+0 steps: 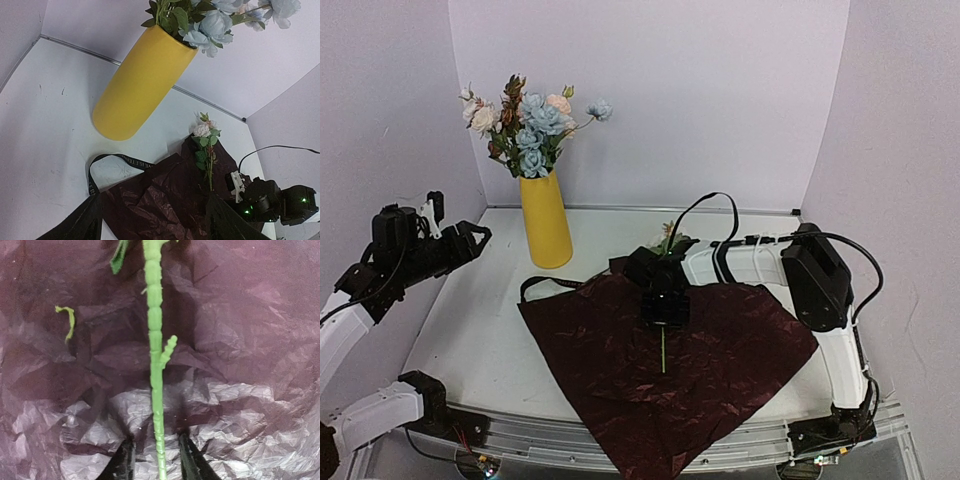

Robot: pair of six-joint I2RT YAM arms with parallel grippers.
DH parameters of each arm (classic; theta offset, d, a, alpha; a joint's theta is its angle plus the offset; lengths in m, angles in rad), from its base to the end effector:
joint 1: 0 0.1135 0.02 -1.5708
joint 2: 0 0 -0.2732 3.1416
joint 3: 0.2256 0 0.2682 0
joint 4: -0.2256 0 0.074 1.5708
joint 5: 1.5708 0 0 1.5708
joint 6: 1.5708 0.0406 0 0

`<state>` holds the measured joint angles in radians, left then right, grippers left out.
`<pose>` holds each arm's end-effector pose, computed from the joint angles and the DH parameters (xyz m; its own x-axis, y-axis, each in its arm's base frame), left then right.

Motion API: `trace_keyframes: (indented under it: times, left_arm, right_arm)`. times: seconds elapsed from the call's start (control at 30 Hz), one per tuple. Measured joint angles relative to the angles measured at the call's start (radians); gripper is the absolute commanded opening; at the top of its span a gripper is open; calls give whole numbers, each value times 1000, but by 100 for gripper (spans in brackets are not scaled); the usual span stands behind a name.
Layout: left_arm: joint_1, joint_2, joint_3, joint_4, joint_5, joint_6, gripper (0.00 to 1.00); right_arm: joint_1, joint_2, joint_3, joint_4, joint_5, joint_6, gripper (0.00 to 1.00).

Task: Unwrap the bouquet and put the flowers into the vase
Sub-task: Pick up the fake flower from the wrapping paper.

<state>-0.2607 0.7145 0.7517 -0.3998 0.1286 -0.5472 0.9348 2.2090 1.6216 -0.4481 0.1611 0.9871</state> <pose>0.1720 -0.0513 0.3217 -0.4860 -0.4044 -0.7748 0.1389 0.8395 -0.5253 0.2974 0.3918 0.1399 -0.9036 0.1628 -0.3963 0.0155 0.9368 0.3496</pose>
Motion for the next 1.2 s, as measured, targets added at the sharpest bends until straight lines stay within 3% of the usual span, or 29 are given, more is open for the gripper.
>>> trace_keyframes:
  times: [0.13,0.27,0.57,0.7,0.97,1.1,1.2]
  left_arm:
    - [0,-13,-1,-23,1,0,71]
    - [0,-14,-1,-28,1,0,71]
    - [0,9,-2,-28,74,-95,74]
    - [0,52,-26,-2,166,-212,76]
    - [-27,129,-38,47,264,-355,80]
    - [-123,171,-38,114,258,-412,80]
    - [-276,231,-36,201,224,-459,80]
  right_arm:
    - [0,10,16,-14,6,4,9]
    - [0,19,32,-16,3,-4,0]
    - [0,-10,29,-30,42,-25,0]
    - [1,-136,-33,7,42,-56,0]
    - [38,-557,-360,217,-9,-116,0]
    - [49,-670,-472,323,-76,-144,0]
    - [50,-697,-508,386,-118,-168,0]
